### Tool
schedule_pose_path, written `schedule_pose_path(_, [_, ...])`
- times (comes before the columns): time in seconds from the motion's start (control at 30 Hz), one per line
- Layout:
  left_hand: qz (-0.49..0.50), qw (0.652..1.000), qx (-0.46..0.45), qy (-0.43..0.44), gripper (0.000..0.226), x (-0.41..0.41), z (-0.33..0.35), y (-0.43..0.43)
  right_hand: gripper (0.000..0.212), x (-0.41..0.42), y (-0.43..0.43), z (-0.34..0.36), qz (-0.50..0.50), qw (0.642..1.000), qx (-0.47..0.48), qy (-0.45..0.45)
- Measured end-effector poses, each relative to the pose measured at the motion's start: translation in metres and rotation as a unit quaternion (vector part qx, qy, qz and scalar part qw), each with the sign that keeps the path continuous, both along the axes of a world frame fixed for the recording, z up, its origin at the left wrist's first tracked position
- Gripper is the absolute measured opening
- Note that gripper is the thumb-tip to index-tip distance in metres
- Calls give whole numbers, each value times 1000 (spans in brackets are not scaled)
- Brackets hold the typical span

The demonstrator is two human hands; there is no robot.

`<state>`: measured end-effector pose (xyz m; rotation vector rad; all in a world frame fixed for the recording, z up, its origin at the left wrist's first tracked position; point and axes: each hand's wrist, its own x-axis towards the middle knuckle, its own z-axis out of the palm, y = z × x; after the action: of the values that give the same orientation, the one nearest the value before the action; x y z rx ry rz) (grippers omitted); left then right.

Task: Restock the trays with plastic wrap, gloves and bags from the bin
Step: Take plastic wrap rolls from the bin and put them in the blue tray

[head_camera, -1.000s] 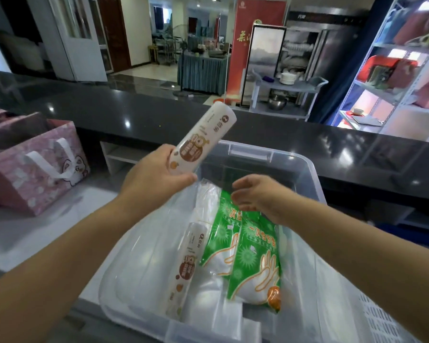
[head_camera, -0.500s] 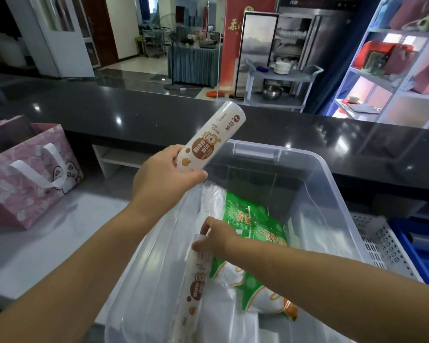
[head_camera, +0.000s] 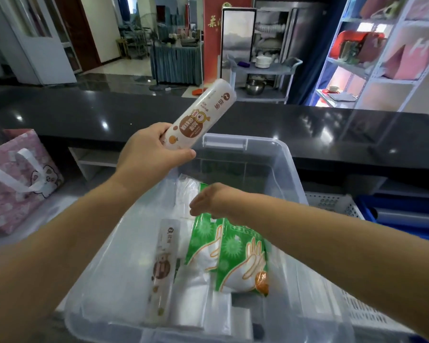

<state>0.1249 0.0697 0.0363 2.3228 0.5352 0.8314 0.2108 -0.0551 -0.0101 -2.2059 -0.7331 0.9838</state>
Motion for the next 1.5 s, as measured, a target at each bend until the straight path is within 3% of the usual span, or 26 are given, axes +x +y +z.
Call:
schedule_pose_path(0.1, [-5,1000,17,-16,56,6,13,-22,45,0,-7,-6,71,996,-48,-7])
schedule_pose_path(0.3, [55,998,31,-14,57,-17,8,-33,45,0,-15,-24,126,991,-32,-28])
schedule_pose_path(0.57, [120,993,6,5,50,-62,-9,-11,39,-10,19,-51,121,991,-44,-26])
schedule_pose_path(0.7, [114,993,8,0,49,-72,-15,6,18,-17,48,-68,72,997,-19,-2])
schedule_pose_path(0.83, [98,995,1,-3,51,-76,-23,20,29,-23,66,-79,46,998,-34,-4])
schedule_pose_path(1.07, [75,997,6,-1,55,-72,-23,37,24,-13,54,-50,101,981,-65,152])
schedule_pose_path(1.2, [49,999,8,4,53,-55,-11,34,18,7,20,-1,96,991,49,84])
schedule_pose_path(1.27, [32,999,15,5,56,-43,-4,24,24,22,-7,26,53,987,113,100])
schedule_pose_path(1.5, [-59,998,26,16,51,21,25,-52,31,74,-166,82,-104,932,316,145])
